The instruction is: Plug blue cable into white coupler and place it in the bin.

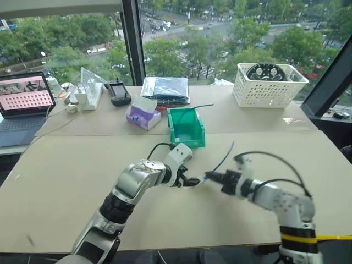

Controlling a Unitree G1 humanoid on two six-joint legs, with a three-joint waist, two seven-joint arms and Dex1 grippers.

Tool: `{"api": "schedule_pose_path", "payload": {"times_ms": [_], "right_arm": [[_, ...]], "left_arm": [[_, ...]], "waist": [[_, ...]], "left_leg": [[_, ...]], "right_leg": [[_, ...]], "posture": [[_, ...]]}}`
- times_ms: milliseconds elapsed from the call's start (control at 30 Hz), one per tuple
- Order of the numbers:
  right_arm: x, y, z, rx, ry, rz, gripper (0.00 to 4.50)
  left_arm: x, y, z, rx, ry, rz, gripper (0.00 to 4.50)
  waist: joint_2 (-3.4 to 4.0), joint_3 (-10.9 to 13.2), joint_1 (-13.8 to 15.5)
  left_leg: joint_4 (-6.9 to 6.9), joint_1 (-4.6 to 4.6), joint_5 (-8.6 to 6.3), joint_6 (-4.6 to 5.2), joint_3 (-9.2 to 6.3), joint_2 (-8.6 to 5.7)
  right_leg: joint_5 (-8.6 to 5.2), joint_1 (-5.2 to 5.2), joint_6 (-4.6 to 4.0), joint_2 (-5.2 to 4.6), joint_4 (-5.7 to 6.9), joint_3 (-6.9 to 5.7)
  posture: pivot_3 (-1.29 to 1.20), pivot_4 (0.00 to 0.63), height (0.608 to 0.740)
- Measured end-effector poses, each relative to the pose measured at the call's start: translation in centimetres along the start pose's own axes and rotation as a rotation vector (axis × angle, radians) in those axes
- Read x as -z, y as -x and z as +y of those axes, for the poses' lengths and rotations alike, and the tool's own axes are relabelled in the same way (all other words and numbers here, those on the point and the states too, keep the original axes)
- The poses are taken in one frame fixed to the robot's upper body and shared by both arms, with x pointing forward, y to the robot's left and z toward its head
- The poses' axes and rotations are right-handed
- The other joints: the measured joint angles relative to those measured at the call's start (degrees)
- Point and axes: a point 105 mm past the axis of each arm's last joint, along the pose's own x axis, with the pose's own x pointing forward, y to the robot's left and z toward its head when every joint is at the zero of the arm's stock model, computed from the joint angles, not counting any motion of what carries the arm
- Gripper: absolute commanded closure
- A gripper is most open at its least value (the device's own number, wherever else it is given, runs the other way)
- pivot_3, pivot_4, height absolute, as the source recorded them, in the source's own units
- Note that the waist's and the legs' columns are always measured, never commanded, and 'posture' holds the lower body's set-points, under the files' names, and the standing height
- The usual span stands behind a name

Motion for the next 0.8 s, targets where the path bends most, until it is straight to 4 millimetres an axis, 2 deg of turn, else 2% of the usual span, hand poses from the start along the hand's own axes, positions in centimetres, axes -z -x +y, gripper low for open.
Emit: {"api": "schedule_pose_path", "payload": {"times_ms": [67,200,300,367,467,500,567,600,700,767,800], "right_arm": [[-2.0,0.4,0.2,-0.004,0.001,-0.061,4.5],[-4.9,0.1,1.5,-0.053,-0.003,-0.12,4.5],[-8.3,-0.7,4.1,-0.135,0.046,-0.183,4.5],[-9.6,-1.2,5.5,-0.175,0.093,-0.198,4.5],[-10.9,-3.9,7.2,-0.19,0.268,-0.152,4.5],[-11.0,-4.2,7.3,-0.186,0.289,-0.15,4.5],[-11.5,-6.5,7.5,-0.17,0.383,-0.13,4.5],[-11.6,-7.1,7.5,-0.168,0.394,-0.127,4.5],[-12.1,-10.4,7.6,-0.14,0.48,-0.128,4.5],[-12.2,-11.3,7.2,-0.116,0.518,-0.13,3.61],[-12.3,-11.6,7.0,-0.108,0.53,-0.131,3.42]], "left_arm": [[-0.4,0.7,0.3,-0.002,0.002,-0.026,0.03],[-0.4,2.5,0.8,0.015,0.002,-0.061,0.03],[-0.4,4.2,1.8,0.005,0.053,-0.125,0.03],[-0.7,4.8,2.0,0.001,0.059,-0.161,0.03],[-1.1,6.1,2.8,-0.014,0.074,-0.227,0.03],[-1.2,6.3,2.9,-0.019,0.072,-0.238,0.03],[-1.7,7.0,4.1,-0.087,0.077,-0.292,0.03],[-1.8,7.2,4.4,-0.106,0.075,-0.305,0.03],[-2.7,8.7,6.8,-0.271,0.082,-0.398,0.03],[-2.9,9.2,7.4,-0.332,0.069,-0.422,0.0],[-2.8,9.4,7.7,-0.356,0.071,-0.424,0.0]], "waist": [[0.0,0.0,-0.1],[0.1,0.1,-0.5],[0.11,0.5,-0.5],[0.07,0.5,-0.2],[0.07,0.5,-0.5],[0.06,0.5,-0.5],[0.02,0.6,-0.5],[0.01,0.6,-0.5],[-0.08,0.6,-0.9],[-0.08,0.6,-0.9],[-0.08,0.6,-0.8]], "left_leg": [[0.0,-0.3,-0.01,0.02,0.01,0.01],[-0.08,-0.32,-0.04,0.06,0.09,0.03],[-0.07,-0.31,-0.04,0.06,0.13,0.0],[-0.06,-0.28,-0.03,0.04,0.09,-0.02],[0.01,-0.24,0.0,0.0,0.14,-0.05],[0.01,-0.23,0.0,-0.01,0.14,-0.05],[0.01,-0.24,0.03,-0.05,0.12,-0.05],[0.01,-0.23,0.03,-0.06,0.13,-0.06],[0.0,-0.24,0.08,-0.15,0.12,-0.02],[-0.06,-0.26,0.09,-0.19,0.1,0.01],[-0.09,-0.28,0.09,-0.23,0.09,0.0]], "right_leg": [[0.01,-0.25,-0.01,0.03,0.07,-0.02],[0.01,-0.29,-0.01,0.02,0.04,0.01],[0.02,-0.31,0.0,0.0,-0.06,0.0],[0.02,-0.29,0.0,0.01,-0.05,-0.05],[0.03,-0.28,0.0,0.02,-0.01,-0.04],[0.03,-0.27,0.0,0.02,-0.01,-0.04],[0.06,-0.27,-0.02,0.02,0.0,-0.06],[0.07,-0.28,-0.03,0.02,0.01,-0.05],[0.15,-0.3,-0.1,0.03,0.06,-0.07],[0.2,-0.3,-0.09,0.01,0.16,-0.1],[0.24,-0.3,-0.06,0.0,0.14,-0.11]], "posture": [[0.0,0.15,0.74],[0.0,0.15,0.74],[0.0,0.15,0.74],[0.0,0.15,0.74],[0.0,0.15,0.74],[0.0,0.15,0.74],[0.0,0.15,0.74],[0.0,0.15,0.74],[0.0,0.15,0.74],[0.0,0.15,0.74],[0.0,0.15,0.74]]}}
